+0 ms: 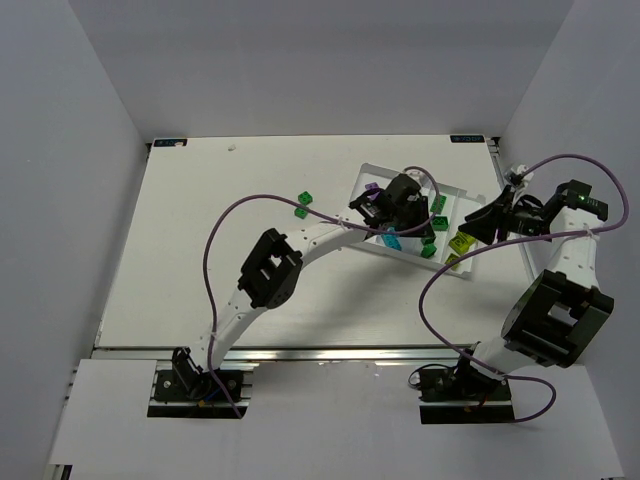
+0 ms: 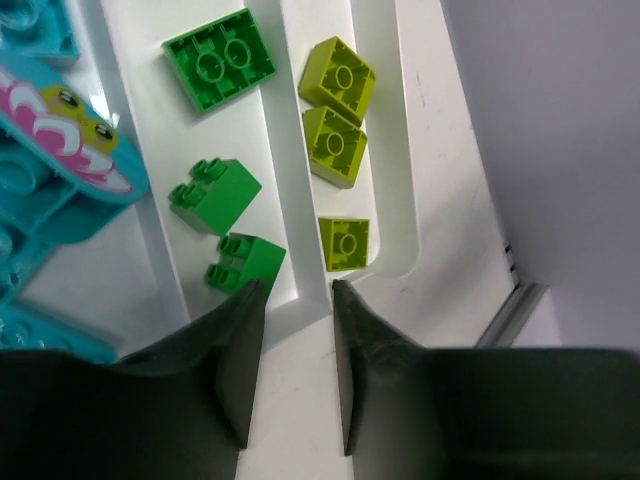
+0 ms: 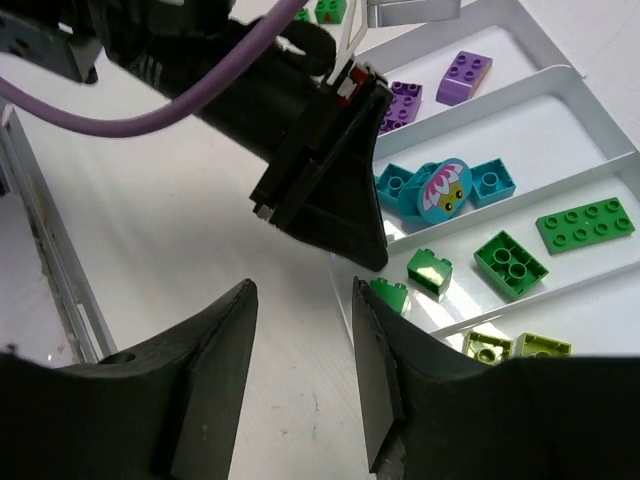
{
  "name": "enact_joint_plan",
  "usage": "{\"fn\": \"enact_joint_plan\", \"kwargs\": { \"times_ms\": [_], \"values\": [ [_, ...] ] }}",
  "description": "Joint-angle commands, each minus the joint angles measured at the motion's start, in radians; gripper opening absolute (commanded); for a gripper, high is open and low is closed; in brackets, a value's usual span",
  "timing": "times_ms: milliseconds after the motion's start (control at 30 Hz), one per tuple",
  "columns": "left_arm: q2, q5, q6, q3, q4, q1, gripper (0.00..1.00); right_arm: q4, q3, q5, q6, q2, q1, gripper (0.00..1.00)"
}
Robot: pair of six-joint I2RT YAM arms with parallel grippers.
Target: Sort the legos into containers by color
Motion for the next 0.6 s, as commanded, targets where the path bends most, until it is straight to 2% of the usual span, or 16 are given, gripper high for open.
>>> {"fn": "enact_joint_plan", "kwargs": {
  "times_ms": [0,33,67,100,167,200,267,300,333,367,400,433,500,567],
  "values": [
    [-0.164,-0.064,0.025,-0.05,-0.011,0.008,0.3,-0.204,0.034,-0.033,-0.274,-0.033,0.0,0.49],
    [-0.244,-0.082,0.03,-0.098,-0.008,0.016,0.21,-0.23,0.028,-0.038,-0.325,-0.036,0.003,0.5],
    [-0.29,-0.102,0.042,-0.153,-0.005,0.022,0.06,-0.229,0.022,-0.036,-0.334,-0.046,0.007,0.52],
    [-0.339,-0.134,0.051,-0.281,0.002,0.039,0.01,-0.229,0.015,-0.036,-0.348,-0.053,0.013,0.58],
    [-0.497,-0.171,0.06,-0.416,0.019,0.062,0.0,-0.206,-0.006,-0.038,-0.351,-0.071,0.039,0.67],
    [-0.549,-0.211,0.06,-0.554,0.033,0.092,0.0,-0.198,-0.011,-0.035,-0.35,-0.077,0.055,0.77],
    [-0.708,-0.23,0.054,-0.69,0.045,0.126,0.0,-0.152,-0.017,0.023,-0.339,-0.088,0.153,0.89],
    [-0.759,-0.237,0.044,-0.752,0.048,0.164,0.12,-0.113,-0.021,0.059,-0.274,-0.094,0.199,0.89],
    [-0.807,-0.254,0.039,-0.865,0.044,0.183,0.21,-0.065,-0.029,0.133,-0.226,-0.1,0.301,0.89],
    [-0.897,-0.268,0.036,-0.917,0.036,0.2,0.29,0.063,-0.058,0.174,-0.172,-0.118,0.358,0.9],
    [-0.942,-0.282,0.036,-0.964,0.016,0.229,0.36,0.151,-0.078,0.226,-0.017,-0.131,0.413,0.89],
    [-0.985,-0.318,0.034,-1.051,0.004,0.244,0.48,0.253,-0.099,0.352,0.09,-0.14,0.538,0.89],
    [-1.106,-0.34,0.027,-1.13,-0.025,0.283,0.55,0.503,-0.142,0.479,0.295,-0.151,0.649,0.9],
    [-1.181,-0.369,0.013,-1.23,-0.043,0.307,0.64,0.578,-0.123,0.628,0.372,-0.101,0.807,0.89]
  ]
}}
